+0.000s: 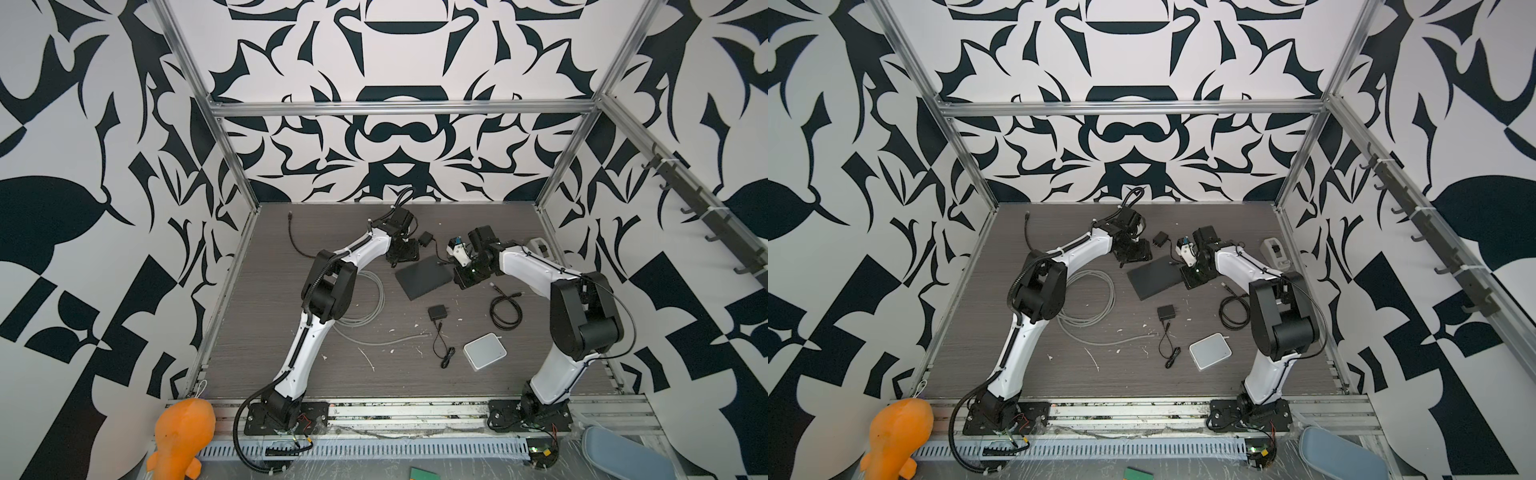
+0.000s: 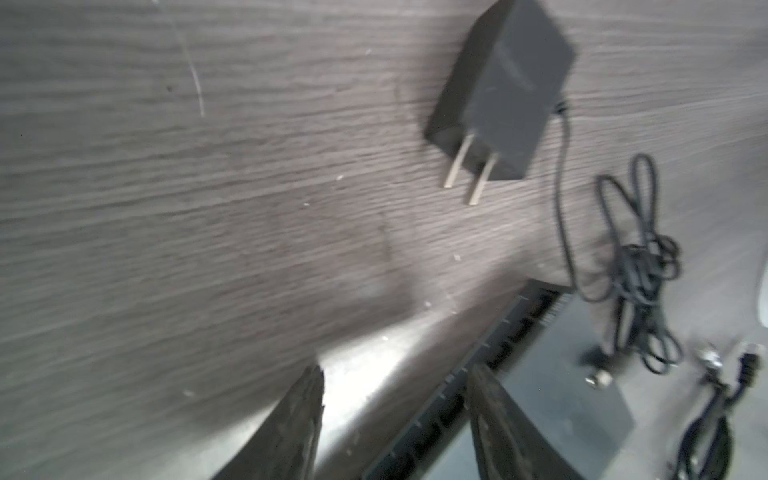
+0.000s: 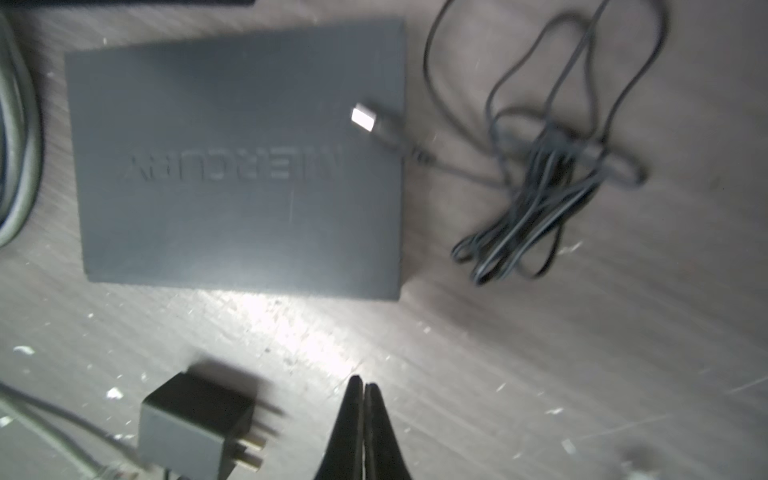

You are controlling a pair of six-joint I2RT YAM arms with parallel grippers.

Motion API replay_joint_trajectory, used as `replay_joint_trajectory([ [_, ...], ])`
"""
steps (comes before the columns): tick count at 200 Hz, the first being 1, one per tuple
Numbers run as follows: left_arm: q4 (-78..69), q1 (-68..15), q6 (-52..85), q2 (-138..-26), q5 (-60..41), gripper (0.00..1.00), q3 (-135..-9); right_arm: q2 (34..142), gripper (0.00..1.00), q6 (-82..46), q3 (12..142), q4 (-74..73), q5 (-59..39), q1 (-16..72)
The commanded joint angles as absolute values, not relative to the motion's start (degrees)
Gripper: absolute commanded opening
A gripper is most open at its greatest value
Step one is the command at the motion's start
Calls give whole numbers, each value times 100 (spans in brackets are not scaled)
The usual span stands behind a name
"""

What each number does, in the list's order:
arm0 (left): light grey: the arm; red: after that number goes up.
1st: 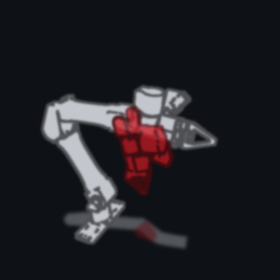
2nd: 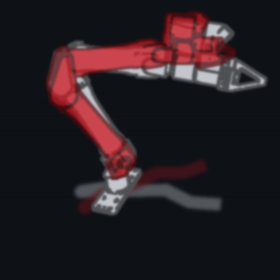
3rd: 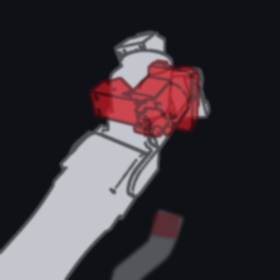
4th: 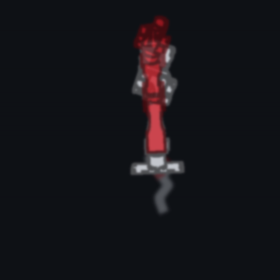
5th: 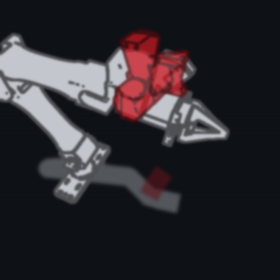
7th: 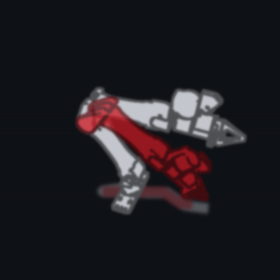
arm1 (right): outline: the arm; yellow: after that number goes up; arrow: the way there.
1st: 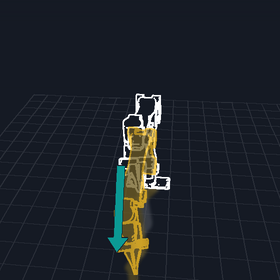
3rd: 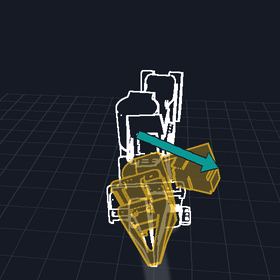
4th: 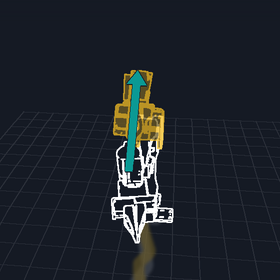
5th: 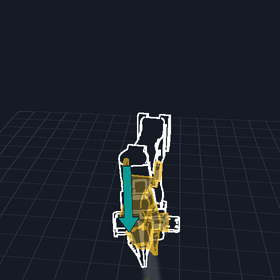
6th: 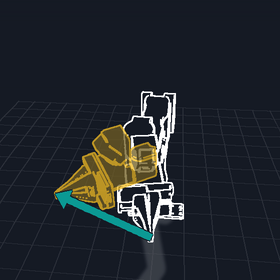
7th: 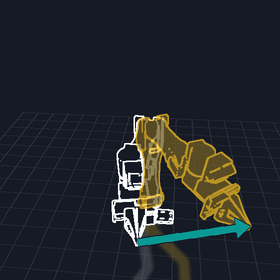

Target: Insert the plug into the switch port

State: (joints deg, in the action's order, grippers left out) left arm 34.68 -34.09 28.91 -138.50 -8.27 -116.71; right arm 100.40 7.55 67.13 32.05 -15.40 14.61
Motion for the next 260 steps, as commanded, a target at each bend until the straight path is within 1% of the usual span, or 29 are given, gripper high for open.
replay_joint_trajectory([
  [1,3761,-3385,2870,-13960,-706,59,-11850,9800,12,303,6642,3084,-1601,1461],
  [22,3769,-3334,3037,-13872,-702,59,-11766,9847,19,286,6889,2724,-1502,1381],
  [38,3692,-3298,3070,-13773,-781,59,-11682,10014,27,341,7245,2545,-1813,1235],
  [49,3670,-3296,2975,-13764,-861,59,-11696,10227,28,231,7499,2591,-2015,1145],
  [60,3652,-3296,2865,-13795,-956,59,-11723,10525,29,-195,7918,3128,-2171,1053],
  [67,3609,-3296,2804,-13814,-996,59,-11726,10606,32,-539,8006,3268,-2304,1011],
  [91,3454,-3296,2634,-13875,-1202,59,-11672,10220,40,-2006,7275,2773,-2613,993],
  [108,3442,-3296,2591,-13895,-1329,59,-11640,10058,43,-2866,6759,2366,-2810,1023],
  [142,3410,-3296,2570,-13843,-1402,59,-11529,10088,45,-3551,6180,1538,-3015,1096],
  [188,3490,-3296,2461,-13832,-1508,59,-11337,10420,46,-4160,5994,483,-3172,1327],
  [205,3434,-3305,2461,-13714,-1622,58,-11064,10654,46,-4219,6188,196,-3253,1391],
  [231,3284,-3296,2470,-13357,-1681,55,-10415,11014,46,-4137,6688,172,-3468,1557],
  [260,3088,-3305,2547,-12965,-1850,49,-9727,11432,46,-3981,7269,225,-3629,1737],
])
